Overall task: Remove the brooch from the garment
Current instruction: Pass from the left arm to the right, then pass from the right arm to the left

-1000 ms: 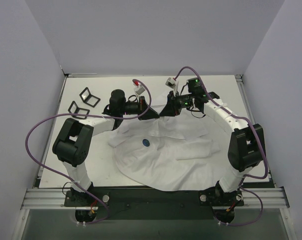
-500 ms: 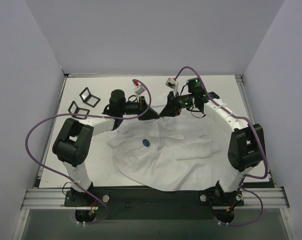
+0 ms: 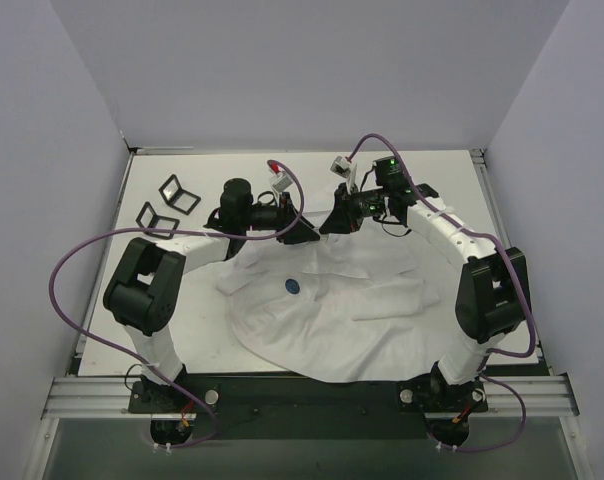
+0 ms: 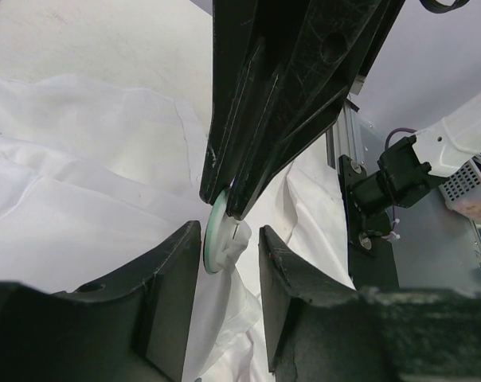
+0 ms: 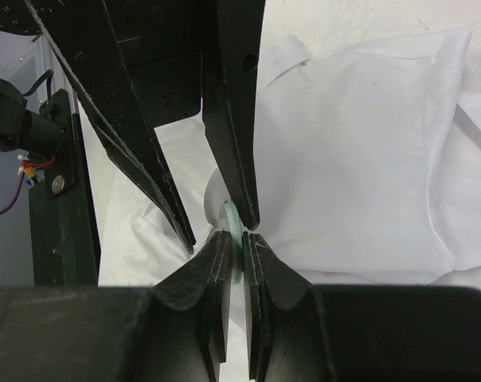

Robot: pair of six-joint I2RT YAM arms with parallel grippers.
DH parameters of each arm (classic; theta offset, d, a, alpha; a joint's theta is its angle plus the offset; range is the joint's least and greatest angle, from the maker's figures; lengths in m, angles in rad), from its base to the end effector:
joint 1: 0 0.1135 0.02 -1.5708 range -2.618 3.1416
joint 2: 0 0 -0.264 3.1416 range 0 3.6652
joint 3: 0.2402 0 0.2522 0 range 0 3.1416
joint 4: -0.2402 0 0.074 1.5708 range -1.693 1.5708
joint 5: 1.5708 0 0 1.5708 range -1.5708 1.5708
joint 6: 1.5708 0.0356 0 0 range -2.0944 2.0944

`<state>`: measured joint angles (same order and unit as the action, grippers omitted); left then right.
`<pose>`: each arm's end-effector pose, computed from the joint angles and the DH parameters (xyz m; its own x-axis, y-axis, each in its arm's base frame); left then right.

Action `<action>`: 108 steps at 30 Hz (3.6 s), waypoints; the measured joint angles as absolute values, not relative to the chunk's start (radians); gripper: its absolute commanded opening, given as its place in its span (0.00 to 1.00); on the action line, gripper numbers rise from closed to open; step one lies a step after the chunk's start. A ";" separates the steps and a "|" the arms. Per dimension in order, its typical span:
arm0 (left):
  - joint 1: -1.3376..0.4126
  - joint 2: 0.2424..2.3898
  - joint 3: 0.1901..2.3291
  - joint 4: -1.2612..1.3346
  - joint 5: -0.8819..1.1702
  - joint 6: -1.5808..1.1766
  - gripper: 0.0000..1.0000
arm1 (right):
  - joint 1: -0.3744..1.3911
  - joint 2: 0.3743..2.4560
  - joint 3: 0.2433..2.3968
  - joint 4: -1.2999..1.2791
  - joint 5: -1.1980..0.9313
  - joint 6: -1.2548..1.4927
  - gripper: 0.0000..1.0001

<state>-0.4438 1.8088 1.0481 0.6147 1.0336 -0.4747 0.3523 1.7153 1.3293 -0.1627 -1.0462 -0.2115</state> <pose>0.3411 -0.1961 0.2312 -0.5682 0.0111 -0.8228 0.8182 0.1150 -0.5634 0.3516 0.1621 0.2902 -0.2969 -0.2212 -0.9290 -0.9494 0.1727 0.2623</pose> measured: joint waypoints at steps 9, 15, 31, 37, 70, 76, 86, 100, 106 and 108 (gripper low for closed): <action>-0.444 1.800 1.059 0.561 1.030 -0.435 0.52 | 0.352 1.715 1.329 -0.169 -1.036 -0.215 0.00; -0.444 1.766 1.092 0.472 1.006 -0.367 0.64 | 0.352 1.715 1.329 -0.176 -1.023 -0.225 0.00; -0.473 1.668 1.187 0.042 0.822 0.033 0.97 | 0.355 1.715 1.378 -0.306 -0.991 -0.302 0.00; -0.514 1.667 1.179 0.038 0.818 0.061 0.97 | 0.358 1.715 1.386 -0.348 -0.992 -0.324 0.00; -0.546 1.667 1.062 0.212 0.800 -0.019 0.64 | 0.360 1.715 1.382 -0.364 -1.061 -0.340 0.00; -0.543 1.667 1.054 0.228 0.812 -0.033 0.62 | 0.360 1.715 1.382 -0.363 -1.064 -0.337 0.00; -0.543 1.667 1.046 0.246 0.818 -0.049 0.49 | 0.360 1.715 1.382 -0.363 -1.063 -0.331 0.00; -0.542 1.667 1.044 0.252 0.822 -0.068 0.42 | 0.360 1.715 1.374 -0.356 -1.063 -0.331 0.00; -0.540 1.668 1.042 0.256 0.827 -0.074 0.41 | 0.360 1.715 1.372 -0.355 -1.063 -0.331 0.00; -0.539 1.668 1.040 0.259 0.828 -0.075 0.41 | 0.360 1.715 1.372 -0.355 -1.063 -0.331 0.00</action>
<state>-0.5392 1.6676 1.0397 0.2592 0.8276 -0.0753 0.3595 1.7149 1.3724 -0.3550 -1.0634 -0.3305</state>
